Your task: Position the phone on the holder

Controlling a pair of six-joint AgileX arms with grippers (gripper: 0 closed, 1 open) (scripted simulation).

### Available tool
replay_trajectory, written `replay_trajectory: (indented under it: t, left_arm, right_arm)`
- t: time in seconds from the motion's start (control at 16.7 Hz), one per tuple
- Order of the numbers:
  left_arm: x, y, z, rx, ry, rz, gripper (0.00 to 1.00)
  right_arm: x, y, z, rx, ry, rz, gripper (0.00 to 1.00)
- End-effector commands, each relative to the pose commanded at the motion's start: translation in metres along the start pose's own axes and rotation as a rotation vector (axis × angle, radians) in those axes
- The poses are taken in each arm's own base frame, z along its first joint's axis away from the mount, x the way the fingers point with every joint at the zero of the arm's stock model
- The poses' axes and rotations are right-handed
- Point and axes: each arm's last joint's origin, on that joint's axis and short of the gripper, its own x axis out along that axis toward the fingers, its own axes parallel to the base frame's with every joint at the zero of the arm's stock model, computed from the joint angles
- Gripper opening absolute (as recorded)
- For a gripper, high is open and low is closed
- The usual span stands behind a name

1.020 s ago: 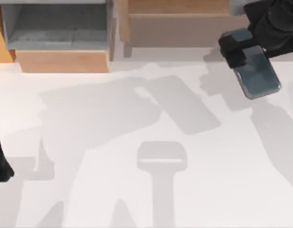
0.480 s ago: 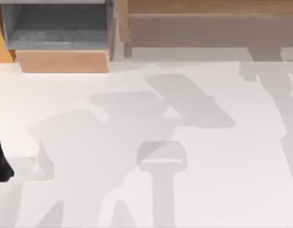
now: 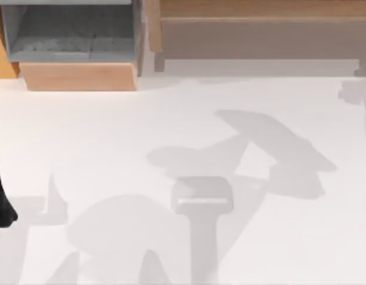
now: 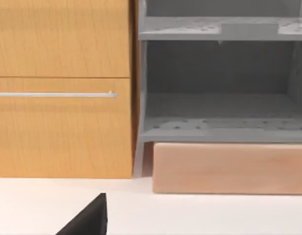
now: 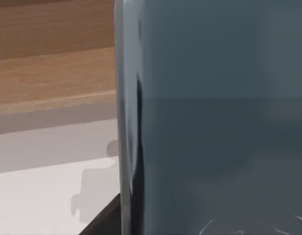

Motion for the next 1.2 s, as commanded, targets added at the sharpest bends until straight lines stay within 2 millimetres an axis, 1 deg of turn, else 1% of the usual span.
replay_trajectory:
  t: [0.18, 0.3, 0.6, 0.72, 0.84, 1.2]
  left_arm:
    - [0.000, 0.000, 0.000, 0.000, 0.000, 0.000, 1.00]
    - [0.000, 0.000, 0.000, 0.000, 0.000, 0.000, 1.00]
    - [0.000, 0.000, 0.000, 0.000, 0.000, 0.000, 1.00]
    - [0.000, 0.000, 0.000, 0.000, 0.000, 0.000, 1.00]
    - [0.000, 0.000, 0.000, 0.000, 0.000, 0.000, 1.00]
    - [0.000, 0.000, 0.000, 0.000, 0.000, 0.000, 1.00]
  right_arm:
    - [-0.008, -0.022, -0.014, 0.044, -0.054, -0.059, 0.00]
    - [-0.009, -0.036, -0.028, 0.071, -0.095, -0.099, 0.00]
    - [0.000, -0.073, -0.088, 0.141, -0.160, -0.215, 0.00]
    - [0.000, -0.083, -0.105, 0.156, -0.170, -0.253, 0.00]
    - [0.000, -0.089, -0.114, 0.164, -0.173, -0.276, 0.00]
    - [0.001, -0.088, -0.114, 0.165, -0.169, -0.271, 0.00]
